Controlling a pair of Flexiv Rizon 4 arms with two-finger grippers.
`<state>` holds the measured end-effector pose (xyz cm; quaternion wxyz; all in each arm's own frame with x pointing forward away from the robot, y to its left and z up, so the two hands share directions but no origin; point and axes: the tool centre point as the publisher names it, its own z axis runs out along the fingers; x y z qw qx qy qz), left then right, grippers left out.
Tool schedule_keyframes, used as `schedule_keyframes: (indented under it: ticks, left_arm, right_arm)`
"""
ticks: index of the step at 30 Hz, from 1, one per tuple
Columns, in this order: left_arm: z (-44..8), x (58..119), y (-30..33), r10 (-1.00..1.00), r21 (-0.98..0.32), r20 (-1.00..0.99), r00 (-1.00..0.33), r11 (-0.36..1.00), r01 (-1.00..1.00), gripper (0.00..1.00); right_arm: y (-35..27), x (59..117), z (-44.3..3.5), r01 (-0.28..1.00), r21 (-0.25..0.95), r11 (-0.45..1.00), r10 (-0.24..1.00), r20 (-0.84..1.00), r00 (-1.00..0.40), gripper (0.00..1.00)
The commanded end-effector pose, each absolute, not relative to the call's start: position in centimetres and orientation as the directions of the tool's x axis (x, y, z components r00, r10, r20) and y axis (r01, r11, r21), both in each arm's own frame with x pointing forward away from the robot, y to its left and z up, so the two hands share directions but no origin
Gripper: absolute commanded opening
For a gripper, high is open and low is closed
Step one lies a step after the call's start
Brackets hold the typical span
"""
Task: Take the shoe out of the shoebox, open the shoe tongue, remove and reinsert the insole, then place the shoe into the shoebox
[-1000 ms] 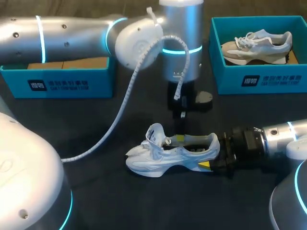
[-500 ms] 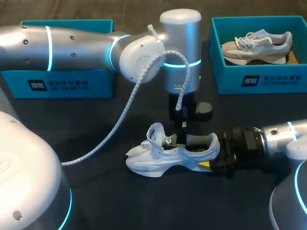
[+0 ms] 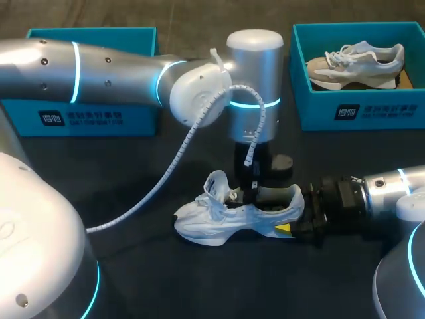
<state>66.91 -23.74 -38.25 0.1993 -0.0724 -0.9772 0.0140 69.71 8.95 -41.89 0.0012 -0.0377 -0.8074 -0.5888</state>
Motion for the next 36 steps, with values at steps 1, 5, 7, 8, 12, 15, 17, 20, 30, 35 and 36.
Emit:
schedule_keyframes:
  ticks: [1,5,7,8,12,15,17,20,30,35,36]
  left_arm:
    - [-38.3,66.1,-23.0,0.154,-0.065,0.378,-0.913,0.988,0.14,0.0]
    - [-38.2,65.4,-23.0,0.162,-0.064,0.35,-0.923,0.987,0.149,0.0]
    - [-38.5,65.2,-23.1,0.159,-0.058,0.335,-0.929,0.987,0.148,0.0]
    - [-38.7,65.2,-23.2,0.157,-0.054,0.329,-0.931,0.988,0.148,0.0]
    - [-39.3,65.2,-23.3,0.149,-0.038,0.312,-0.938,0.989,0.145,0.0]
    - [-39.5,65.4,-23.3,0.144,-0.034,0.299,-0.943,0.99,0.14,0.0]
    - [-39.7,65.6,-23.4,0.139,-0.034,0.287,-0.948,0.99,0.135,0.08]
    - [-39.8,65.7,-23.5,0.141,-0.038,0.283,-0.949,0.99,0.135,0.22]
    - [-41.1,66.0,-24.2,0.117,-0.027,0.195,-0.974,0.993,0.114,0.31]
    - [-41.7,66.4,-24.4,0.097,-0.017,0.124,-0.988,0.995,0.095,0.33]
    - [-41.8,66.5,-24.4,0.094,-0.016,0.116,-0.989,0.996,0.093,0.33]
  right_arm:
    - [9.0,69.7,-41.9,0.063,0.949,0.307,0.06,0.047,-0.997,0.0]
    - [9.0,69.7,-41.9,0.063,0.949,0.307,0.06,0.047,-0.997,0.0]
    - [9.0,69.7,-41.9,0.063,0.949,0.307,0.06,0.047,-0.997,0.0]
    - [9.0,69.7,-41.9,0.063,0.949,0.307,0.06,0.047,-0.997,0.0]
    - [9.0,69.7,-41.9,0.063,0.949,0.307,0.06,0.047,-0.997,0.0]
    - [9.0,69.7,-41.9,0.063,0.949,0.307,0.06,0.047,-0.997,0.0]
    - [9.0,69.7,-41.9,0.063,0.949,0.307,0.06,0.047,-0.997,0.0]
    - [9.0,69.7,-41.9,0.063,0.949,0.307,0.06,0.047,-0.997,0.0]
    - [9.0,69.7,-41.9,0.063,0.949,0.307,0.06,0.047,-0.997,0.0]
    - [9.0,69.7,-41.9,0.063,0.949,0.307,0.06,0.047,-0.997,0.0]
    - [9.0,69.7,-41.9,0.063,0.949,0.307,0.06,0.047,-0.997,0.0]
